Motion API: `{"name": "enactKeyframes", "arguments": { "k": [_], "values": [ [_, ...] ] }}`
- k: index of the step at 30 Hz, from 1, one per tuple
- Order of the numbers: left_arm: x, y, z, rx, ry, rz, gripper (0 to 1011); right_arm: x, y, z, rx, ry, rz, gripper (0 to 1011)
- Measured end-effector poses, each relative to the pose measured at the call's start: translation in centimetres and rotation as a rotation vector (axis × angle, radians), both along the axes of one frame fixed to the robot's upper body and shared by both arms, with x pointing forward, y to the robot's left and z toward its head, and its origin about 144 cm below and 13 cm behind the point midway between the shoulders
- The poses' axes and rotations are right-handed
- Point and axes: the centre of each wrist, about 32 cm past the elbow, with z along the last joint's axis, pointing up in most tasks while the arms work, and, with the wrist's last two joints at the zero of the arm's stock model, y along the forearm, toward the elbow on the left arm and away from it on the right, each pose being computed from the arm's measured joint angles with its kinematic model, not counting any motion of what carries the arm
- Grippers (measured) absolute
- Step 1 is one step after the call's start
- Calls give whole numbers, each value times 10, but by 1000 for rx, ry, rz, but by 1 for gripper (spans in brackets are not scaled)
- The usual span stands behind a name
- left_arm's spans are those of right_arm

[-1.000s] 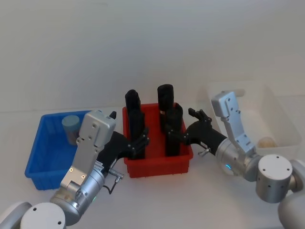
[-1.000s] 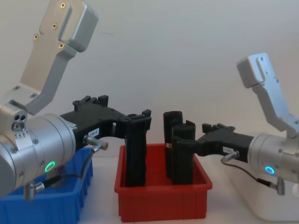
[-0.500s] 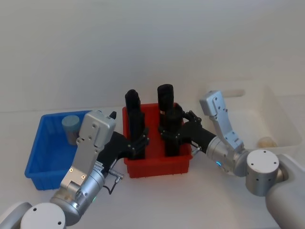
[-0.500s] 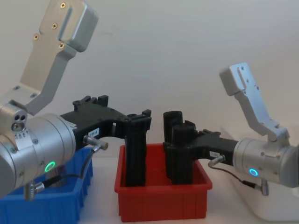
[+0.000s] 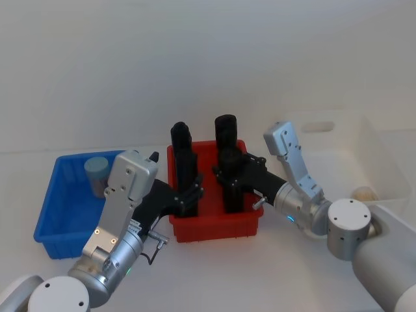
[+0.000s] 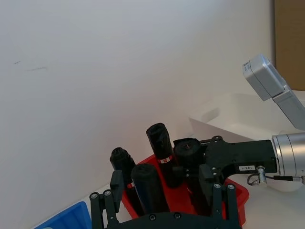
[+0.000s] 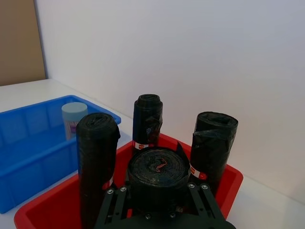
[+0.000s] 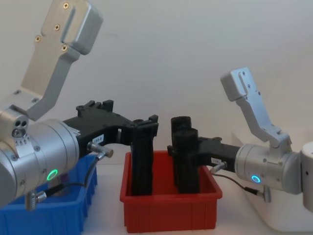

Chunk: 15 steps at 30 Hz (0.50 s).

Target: Pick the cotton swabs from the blue box and place them into the white box.

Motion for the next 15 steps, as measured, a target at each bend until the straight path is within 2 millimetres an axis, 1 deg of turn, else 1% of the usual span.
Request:
{"name": "enactKeyframes", "arguments": {
  "k": [2, 4, 9, 15],
  "values": [
    [0, 0, 0, 0, 0, 0, 1004, 0, 0, 1, 3, -5, 1, 518],
    [0, 0, 0, 0, 0, 0, 1004, 1, 0, 2, 9, -12, 0, 497],
    [0, 0, 0, 0, 0, 0, 1004, -1, 0, 7, 30, -36, -5, 473],
    [0, 0, 0, 0, 0, 0, 1004, -8, -2, 20, 64, -82, -23, 446]
  ]
}}
